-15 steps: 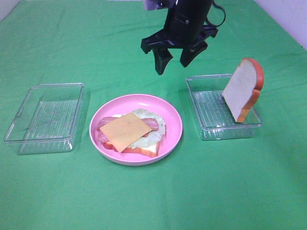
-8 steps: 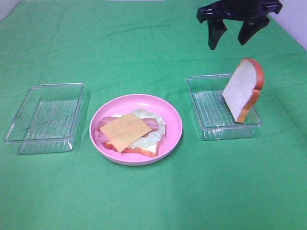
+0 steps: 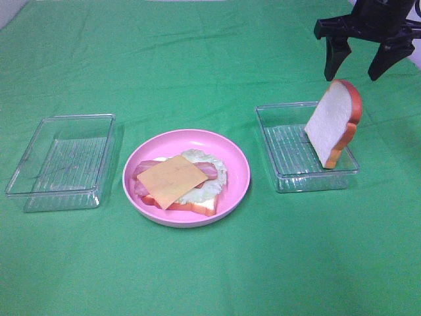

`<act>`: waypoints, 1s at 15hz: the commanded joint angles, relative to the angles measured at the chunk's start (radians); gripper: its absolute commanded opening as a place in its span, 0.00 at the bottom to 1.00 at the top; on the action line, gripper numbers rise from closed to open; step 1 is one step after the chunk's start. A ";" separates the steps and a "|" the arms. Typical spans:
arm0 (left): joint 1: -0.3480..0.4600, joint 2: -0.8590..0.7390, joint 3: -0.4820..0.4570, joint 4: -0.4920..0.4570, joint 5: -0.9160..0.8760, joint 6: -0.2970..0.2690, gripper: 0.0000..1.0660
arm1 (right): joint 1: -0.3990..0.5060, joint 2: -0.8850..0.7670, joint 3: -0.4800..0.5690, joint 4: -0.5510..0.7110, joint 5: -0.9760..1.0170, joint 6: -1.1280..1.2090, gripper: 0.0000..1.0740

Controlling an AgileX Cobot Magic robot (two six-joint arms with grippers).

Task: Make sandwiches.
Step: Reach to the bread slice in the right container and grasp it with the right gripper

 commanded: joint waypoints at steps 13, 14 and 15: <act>-0.004 -0.020 0.001 -0.004 -0.006 -0.001 0.71 | -0.005 0.108 0.059 0.009 0.022 -0.005 0.00; -0.004 -0.020 0.001 -0.004 -0.006 -0.001 0.71 | -0.005 0.106 0.059 0.009 0.022 -0.006 0.00; -0.004 -0.020 0.001 -0.004 -0.006 -0.001 0.71 | -0.005 0.090 0.059 0.009 0.021 -0.006 0.00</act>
